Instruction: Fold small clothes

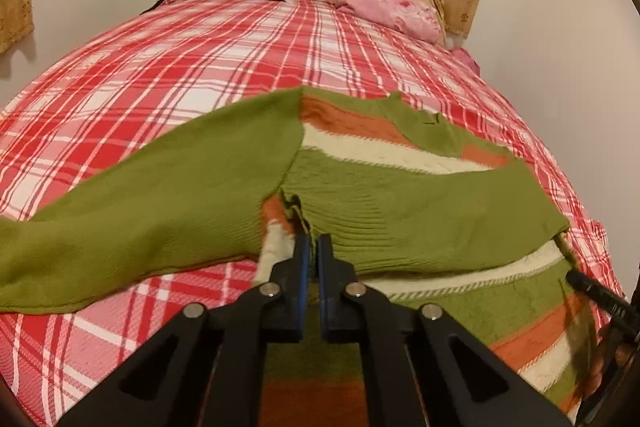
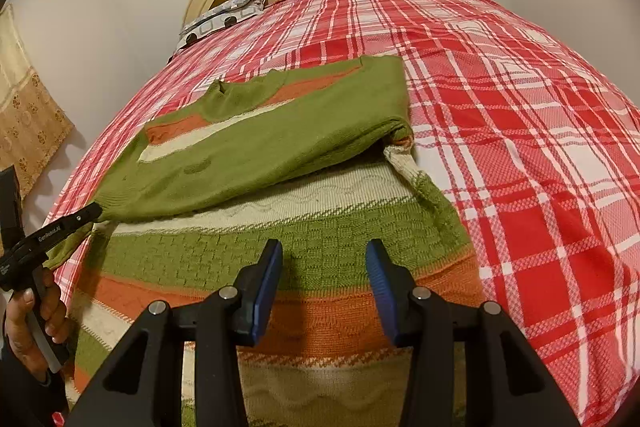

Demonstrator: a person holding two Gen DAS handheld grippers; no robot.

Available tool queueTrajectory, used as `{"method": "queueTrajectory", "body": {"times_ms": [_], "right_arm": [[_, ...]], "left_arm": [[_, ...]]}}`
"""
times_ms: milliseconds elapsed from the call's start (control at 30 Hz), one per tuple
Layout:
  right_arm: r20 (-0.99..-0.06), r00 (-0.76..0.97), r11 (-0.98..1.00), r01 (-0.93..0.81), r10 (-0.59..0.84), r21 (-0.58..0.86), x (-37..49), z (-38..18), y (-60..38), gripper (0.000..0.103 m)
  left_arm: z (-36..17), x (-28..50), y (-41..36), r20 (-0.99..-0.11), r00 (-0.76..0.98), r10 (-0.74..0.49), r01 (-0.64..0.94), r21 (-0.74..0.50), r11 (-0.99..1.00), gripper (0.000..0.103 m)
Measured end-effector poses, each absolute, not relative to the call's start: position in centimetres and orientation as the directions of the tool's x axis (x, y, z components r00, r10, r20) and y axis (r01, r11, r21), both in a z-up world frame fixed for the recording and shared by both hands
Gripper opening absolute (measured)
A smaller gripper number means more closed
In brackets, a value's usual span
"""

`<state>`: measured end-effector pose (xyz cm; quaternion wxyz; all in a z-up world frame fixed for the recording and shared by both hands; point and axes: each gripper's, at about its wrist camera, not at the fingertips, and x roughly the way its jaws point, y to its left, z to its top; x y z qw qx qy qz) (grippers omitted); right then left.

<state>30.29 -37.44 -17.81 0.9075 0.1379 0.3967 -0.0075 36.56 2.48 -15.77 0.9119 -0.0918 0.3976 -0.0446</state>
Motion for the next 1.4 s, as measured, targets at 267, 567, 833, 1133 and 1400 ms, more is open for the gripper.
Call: {"method": "queueTrajectory", "body": {"times_ms": [267, 567, 833, 1133, 1400], "right_arm": [[-0.651, 0.758, 0.964, 0.142, 0.041, 0.226, 33.1, -13.3, -39.0, 0.045], [-0.651, 0.758, 0.97, 0.127, 0.04, 0.208, 33.6, -13.0, -38.5, 0.046], [-0.68, 0.732, 0.964, 0.161, 0.026, 0.21, 32.8, -14.7, -39.5, 0.046], [-0.64, 0.768, 0.971, 0.131, 0.029, 0.202, 34.6, -12.9, -39.5, 0.046], [-0.802, 0.591, 0.972, 0.126, 0.086, 0.197, 39.3, -18.0, -38.5, 0.048]], "left_arm": [[-16.2, 36.6, 2.1, -0.732, 0.651, -0.203, 0.038, -0.235, 0.971, 0.012], [-16.4, 37.8, 1.4, -0.733, 0.65, -0.199, 0.051, -0.219, 0.974, 0.06], [-16.3, 37.7, 1.4, -0.732, 0.667, -0.139, 0.043, -0.149, 0.988, 0.001], [-15.3, 37.0, 2.4, -0.713, 0.685, -0.15, 0.058, -0.152, 0.987, 0.001], [-13.1, 33.6, 4.9, -0.664, 0.74, -0.105, 0.011, -0.144, 0.99, 0.079]]}}
